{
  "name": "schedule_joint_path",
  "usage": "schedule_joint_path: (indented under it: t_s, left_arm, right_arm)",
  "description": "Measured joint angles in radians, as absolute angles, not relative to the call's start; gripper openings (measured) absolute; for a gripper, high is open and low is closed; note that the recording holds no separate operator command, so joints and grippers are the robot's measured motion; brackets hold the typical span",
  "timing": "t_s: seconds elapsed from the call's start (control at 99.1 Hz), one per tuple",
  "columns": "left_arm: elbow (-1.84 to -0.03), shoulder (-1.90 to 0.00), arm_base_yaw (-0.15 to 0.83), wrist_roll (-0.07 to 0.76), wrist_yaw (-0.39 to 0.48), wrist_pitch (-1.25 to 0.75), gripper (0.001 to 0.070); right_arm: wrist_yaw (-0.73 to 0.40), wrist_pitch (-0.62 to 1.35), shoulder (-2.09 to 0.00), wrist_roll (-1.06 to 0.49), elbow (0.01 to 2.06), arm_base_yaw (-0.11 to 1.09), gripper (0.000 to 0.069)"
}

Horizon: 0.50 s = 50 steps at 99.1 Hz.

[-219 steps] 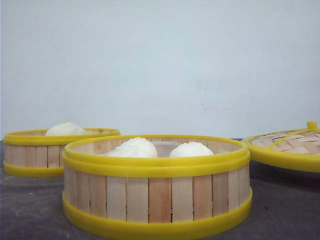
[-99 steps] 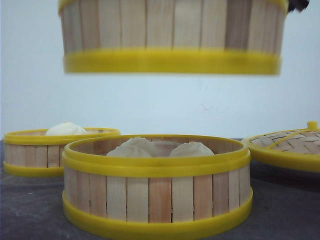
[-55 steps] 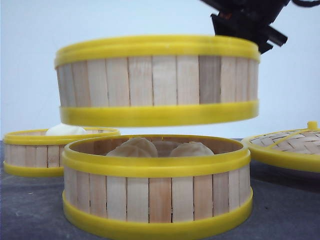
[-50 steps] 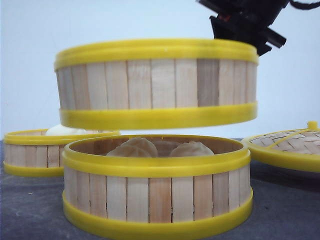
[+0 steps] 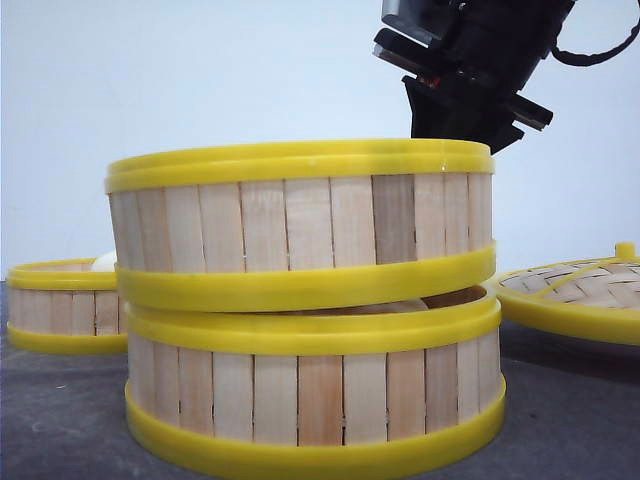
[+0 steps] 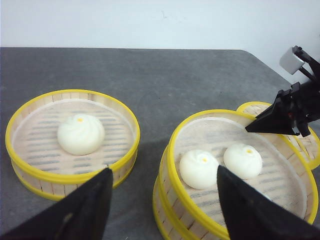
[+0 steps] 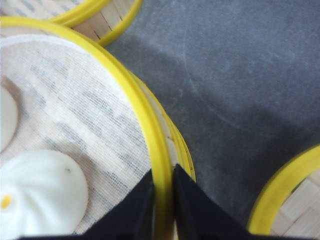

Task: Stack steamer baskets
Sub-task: 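Lower the basket with the right gripper onto the front basket holding two buns, then open the right gripper and raise it away from the stack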

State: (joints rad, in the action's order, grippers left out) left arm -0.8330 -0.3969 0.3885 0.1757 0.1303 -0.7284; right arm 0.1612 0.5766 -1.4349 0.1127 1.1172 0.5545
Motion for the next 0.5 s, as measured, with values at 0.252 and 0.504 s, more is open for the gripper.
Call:
schedule_joint_path:
  t_s: [0.252,0.504]
  left_arm:
    - [-0.833,-0.397,0.389,0.176,0.130,-0.729,0.0397]
    - [-0.833,-0.397,0.389,0.176,0.130,-0.729,0.0397]
  right_arm:
    - [0.144,0.603,-1.435,0.112,1.117,0.555,0.0034]
    - [0.110,0.623,-1.435,0.111,1.117,0.556,0.0034]
